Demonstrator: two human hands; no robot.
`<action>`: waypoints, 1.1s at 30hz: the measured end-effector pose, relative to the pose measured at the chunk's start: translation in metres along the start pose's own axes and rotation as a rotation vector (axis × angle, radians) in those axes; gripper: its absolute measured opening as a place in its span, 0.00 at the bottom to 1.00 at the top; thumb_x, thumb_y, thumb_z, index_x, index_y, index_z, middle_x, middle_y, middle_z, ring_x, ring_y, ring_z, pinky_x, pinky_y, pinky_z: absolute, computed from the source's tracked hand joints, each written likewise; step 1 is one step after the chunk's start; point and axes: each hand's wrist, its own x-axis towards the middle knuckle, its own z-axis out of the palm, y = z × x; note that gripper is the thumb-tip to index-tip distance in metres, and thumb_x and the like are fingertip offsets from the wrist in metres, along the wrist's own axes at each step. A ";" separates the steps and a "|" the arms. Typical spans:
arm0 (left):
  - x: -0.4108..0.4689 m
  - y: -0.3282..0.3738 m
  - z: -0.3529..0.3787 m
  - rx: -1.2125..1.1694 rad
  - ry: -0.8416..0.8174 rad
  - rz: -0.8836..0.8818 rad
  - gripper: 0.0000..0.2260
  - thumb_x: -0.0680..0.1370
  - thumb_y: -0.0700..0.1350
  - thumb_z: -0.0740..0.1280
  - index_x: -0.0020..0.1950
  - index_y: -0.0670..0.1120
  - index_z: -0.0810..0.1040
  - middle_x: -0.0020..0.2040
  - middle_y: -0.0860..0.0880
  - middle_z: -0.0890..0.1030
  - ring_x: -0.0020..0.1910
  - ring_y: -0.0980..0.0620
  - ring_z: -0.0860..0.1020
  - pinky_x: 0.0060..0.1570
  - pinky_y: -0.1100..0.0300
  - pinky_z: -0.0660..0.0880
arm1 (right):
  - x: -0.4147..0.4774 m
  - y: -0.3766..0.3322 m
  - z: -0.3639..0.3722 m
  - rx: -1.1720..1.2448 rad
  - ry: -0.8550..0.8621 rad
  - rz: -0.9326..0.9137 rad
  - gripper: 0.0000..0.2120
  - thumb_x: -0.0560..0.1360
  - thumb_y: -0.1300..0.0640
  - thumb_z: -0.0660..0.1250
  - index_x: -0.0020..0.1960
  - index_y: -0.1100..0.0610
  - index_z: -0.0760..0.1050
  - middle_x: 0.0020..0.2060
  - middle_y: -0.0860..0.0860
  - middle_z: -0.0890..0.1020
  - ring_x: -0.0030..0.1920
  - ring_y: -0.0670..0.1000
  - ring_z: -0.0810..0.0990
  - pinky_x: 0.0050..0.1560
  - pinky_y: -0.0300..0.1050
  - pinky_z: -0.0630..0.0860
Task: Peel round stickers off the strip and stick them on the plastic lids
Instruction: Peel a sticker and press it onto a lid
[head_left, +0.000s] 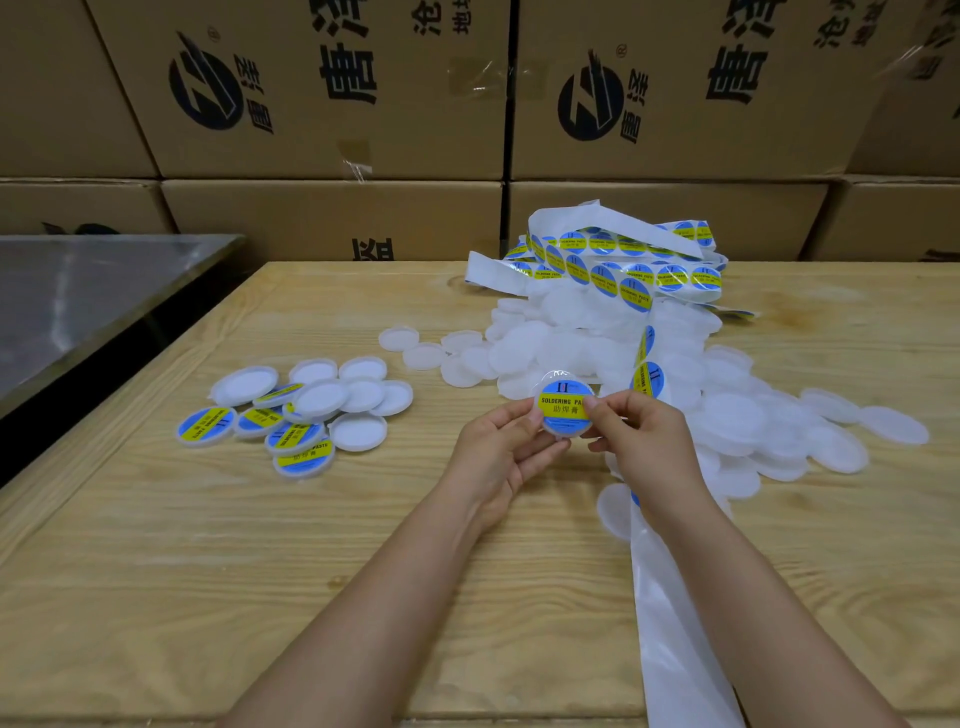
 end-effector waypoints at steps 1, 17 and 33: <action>0.000 0.000 0.000 -0.004 0.000 -0.004 0.07 0.78 0.35 0.62 0.55 0.37 0.75 0.45 0.42 0.84 0.43 0.48 0.84 0.41 0.59 0.81 | 0.000 0.000 0.000 -0.008 0.001 -0.002 0.11 0.75 0.58 0.67 0.34 0.56 0.76 0.34 0.51 0.81 0.28 0.38 0.77 0.27 0.28 0.69; -0.001 0.001 0.002 -0.051 -0.003 -0.029 0.07 0.78 0.35 0.63 0.55 0.36 0.76 0.45 0.40 0.84 0.43 0.46 0.84 0.41 0.58 0.81 | -0.003 -0.001 0.001 -0.049 0.041 -0.003 0.09 0.75 0.58 0.68 0.36 0.58 0.76 0.33 0.53 0.81 0.30 0.41 0.79 0.38 0.40 0.72; -0.003 0.001 0.004 0.043 0.009 0.001 0.05 0.78 0.35 0.64 0.52 0.37 0.76 0.44 0.40 0.84 0.43 0.46 0.84 0.42 0.57 0.81 | -0.004 -0.002 0.000 -0.178 0.058 -0.033 0.09 0.75 0.58 0.66 0.37 0.59 0.75 0.32 0.54 0.82 0.39 0.54 0.82 0.44 0.48 0.76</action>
